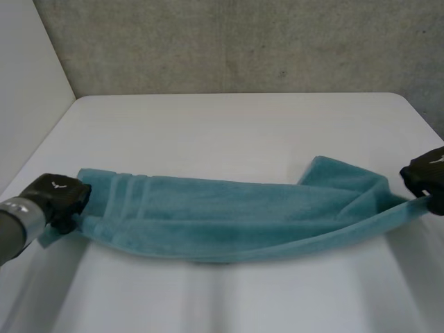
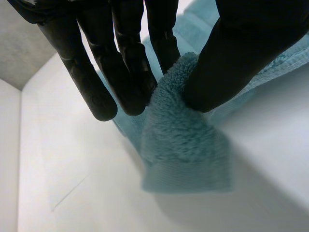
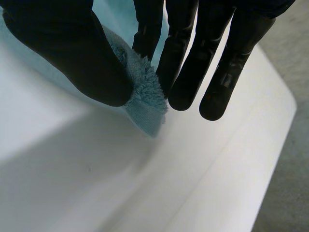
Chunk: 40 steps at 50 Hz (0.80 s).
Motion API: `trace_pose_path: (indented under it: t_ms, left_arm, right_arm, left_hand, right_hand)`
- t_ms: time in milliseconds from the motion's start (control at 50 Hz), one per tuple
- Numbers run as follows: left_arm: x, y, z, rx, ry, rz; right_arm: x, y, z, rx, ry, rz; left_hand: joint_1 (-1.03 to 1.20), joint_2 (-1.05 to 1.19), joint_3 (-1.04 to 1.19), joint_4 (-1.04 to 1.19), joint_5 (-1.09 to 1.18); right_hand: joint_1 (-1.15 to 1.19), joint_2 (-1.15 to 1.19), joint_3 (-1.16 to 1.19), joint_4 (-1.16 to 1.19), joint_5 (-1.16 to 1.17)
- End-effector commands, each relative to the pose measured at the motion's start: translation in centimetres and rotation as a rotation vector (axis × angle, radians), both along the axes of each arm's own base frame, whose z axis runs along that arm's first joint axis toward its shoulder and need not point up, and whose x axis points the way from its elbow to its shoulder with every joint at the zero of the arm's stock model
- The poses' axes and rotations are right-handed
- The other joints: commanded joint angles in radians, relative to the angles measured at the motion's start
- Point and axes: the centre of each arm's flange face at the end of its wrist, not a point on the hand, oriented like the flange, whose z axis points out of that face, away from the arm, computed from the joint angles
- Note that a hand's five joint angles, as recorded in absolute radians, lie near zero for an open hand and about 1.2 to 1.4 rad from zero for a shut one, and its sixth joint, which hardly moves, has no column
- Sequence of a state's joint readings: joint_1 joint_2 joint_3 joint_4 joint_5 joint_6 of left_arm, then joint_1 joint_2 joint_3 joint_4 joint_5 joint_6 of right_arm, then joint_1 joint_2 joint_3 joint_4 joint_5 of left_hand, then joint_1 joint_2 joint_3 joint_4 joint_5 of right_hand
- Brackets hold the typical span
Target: Fold the laundry
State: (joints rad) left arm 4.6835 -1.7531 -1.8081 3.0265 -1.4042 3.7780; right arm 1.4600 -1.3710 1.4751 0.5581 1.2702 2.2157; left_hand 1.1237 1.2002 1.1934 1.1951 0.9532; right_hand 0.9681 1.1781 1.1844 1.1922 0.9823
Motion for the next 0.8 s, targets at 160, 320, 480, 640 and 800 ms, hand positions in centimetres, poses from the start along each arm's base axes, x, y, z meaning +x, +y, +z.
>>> trace_pose_path:
  t_ms: [160, 320, 480, 640, 800]
  left_arm:
    - [-4.9, -13.5, 17.5, -0.821, 0.193, -0.001]
    - [-3.9, -11.5, 27.8, -1.308, 0.45, -0.019]
    - [-3.9, -12.2, 22.1, -1.109, 0.493, 0.002]
    - [-3.1, -11.7, 13.2, -0.842, 0.502, 0.052]
    - [-4.2, -9.5, 2.3, -0.572, 0.49, -0.015]
  right_arm:
    - [4.5, -10.6, 11.9, -0.738, -0.17, -0.129]
    - [4.2, -7.5, 24.3, -1.299, -0.495, -0.084]
    - [4.6, -7.4, 18.4, -1.104, -0.471, -0.05]
    - [5.6, -7.3, 10.8, -0.86, -0.442, 0.016]
    - [6.0, -6.1, -1.3, -0.5, -0.417, 0.028]
  left_hand:
    - [0.273, 0.196, 0.203, 0.201, 0.269]
    - [0.273, 0.196, 0.203, 0.201, 0.269]
    - [0.273, 0.196, 0.203, 0.201, 0.269]
    - [0.273, 0.196, 0.203, 0.201, 0.269]
    - [0.273, 0.196, 0.203, 0.201, 0.269]
  right_hand:
    - [0.428, 0.218, 0.212, 0.204, 0.239]
    - [0.428, 0.218, 0.212, 0.204, 0.239]
    - [0.428, 0.218, 0.212, 0.204, 0.239]
    - [0.428, 0.218, 0.212, 0.204, 0.239]
    - [0.428, 0.218, 0.212, 0.204, 0.239]
